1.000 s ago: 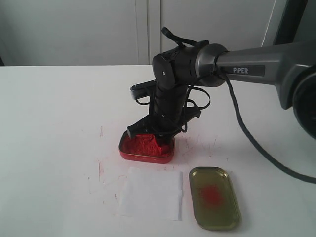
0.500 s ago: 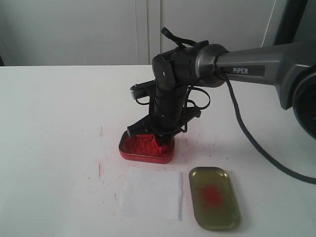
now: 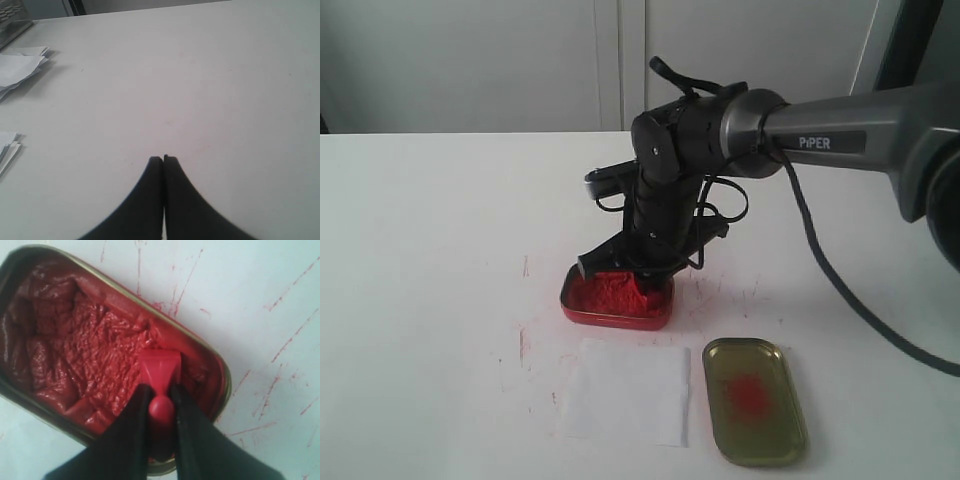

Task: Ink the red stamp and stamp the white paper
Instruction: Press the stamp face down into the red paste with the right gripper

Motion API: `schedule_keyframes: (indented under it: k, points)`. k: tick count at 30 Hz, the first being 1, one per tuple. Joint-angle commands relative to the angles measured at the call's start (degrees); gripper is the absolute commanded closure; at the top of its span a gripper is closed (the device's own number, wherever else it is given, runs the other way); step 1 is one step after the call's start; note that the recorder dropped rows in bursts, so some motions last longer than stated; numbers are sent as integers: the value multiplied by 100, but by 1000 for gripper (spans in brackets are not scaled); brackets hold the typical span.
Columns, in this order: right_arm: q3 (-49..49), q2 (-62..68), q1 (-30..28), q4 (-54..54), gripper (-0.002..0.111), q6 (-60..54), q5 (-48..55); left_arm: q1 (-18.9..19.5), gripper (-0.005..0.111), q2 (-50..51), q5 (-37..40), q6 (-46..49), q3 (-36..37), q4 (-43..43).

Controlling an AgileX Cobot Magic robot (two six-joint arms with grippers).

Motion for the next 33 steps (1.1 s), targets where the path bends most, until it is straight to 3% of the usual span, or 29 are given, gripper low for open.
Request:
schedule_keyframes:
  k: [1, 33]
  points:
    - [6, -222, 3, -42, 108, 28, -158, -1, 107, -2, -17, -22, 15, -16]
    - [6, -390, 3, -42, 108, 28, -120, -1, 107, -2, -17, -22, 15, -16]
